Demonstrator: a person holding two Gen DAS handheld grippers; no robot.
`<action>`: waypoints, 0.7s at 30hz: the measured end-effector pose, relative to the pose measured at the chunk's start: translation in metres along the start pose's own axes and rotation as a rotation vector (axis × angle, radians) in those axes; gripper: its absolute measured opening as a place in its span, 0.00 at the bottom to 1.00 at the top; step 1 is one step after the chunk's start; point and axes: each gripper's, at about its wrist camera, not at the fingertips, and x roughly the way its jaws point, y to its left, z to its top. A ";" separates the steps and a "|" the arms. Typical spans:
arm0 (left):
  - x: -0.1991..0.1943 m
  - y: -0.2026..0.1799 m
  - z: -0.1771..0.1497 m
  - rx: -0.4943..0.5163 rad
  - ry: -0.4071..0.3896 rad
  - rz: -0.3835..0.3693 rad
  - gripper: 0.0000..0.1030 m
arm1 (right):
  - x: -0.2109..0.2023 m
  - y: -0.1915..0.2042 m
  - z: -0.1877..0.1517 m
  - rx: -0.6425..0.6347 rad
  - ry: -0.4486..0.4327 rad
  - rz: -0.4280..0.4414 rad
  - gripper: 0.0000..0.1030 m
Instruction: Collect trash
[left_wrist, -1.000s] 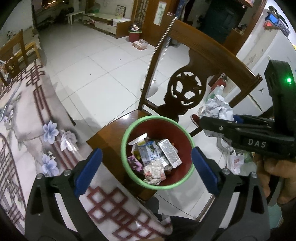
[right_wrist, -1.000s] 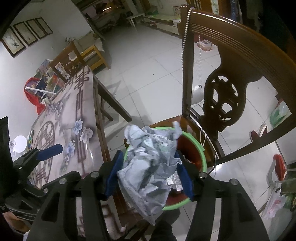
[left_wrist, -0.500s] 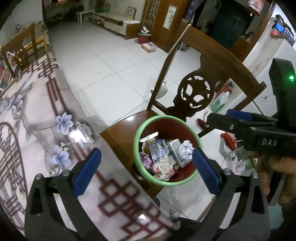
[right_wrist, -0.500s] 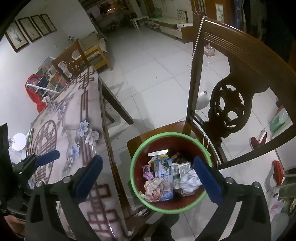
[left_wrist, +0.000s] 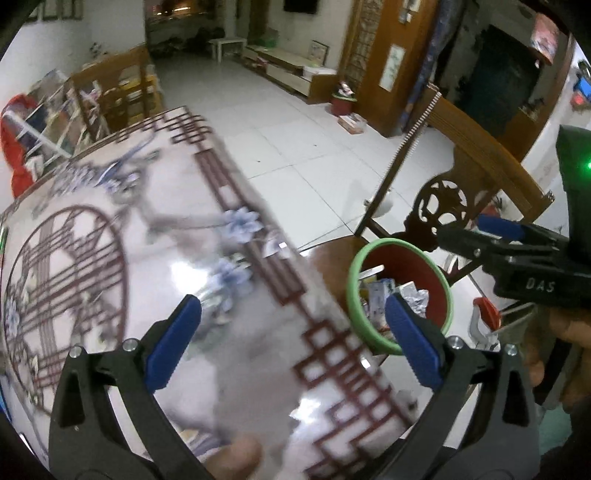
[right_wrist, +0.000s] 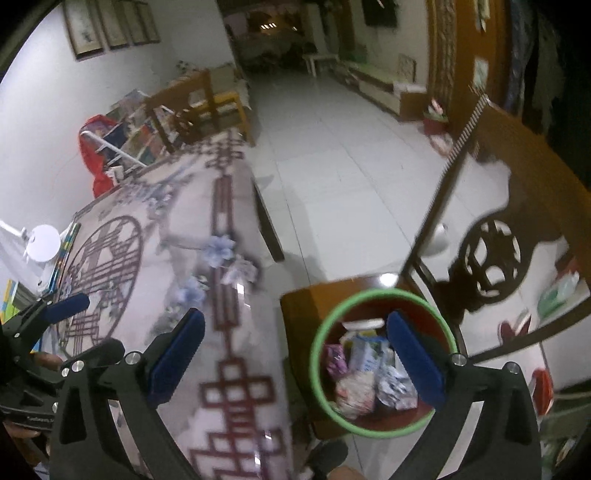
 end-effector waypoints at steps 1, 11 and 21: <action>-0.007 0.011 -0.006 -0.015 -0.016 0.022 0.95 | -0.001 0.008 0.000 -0.009 -0.017 0.000 0.93; -0.064 0.080 -0.051 -0.092 -0.166 0.142 0.95 | -0.035 0.094 -0.024 -0.052 -0.255 0.035 0.93; -0.088 0.091 -0.081 -0.018 -0.251 0.189 0.95 | -0.062 0.144 -0.071 -0.096 -0.358 -0.003 0.93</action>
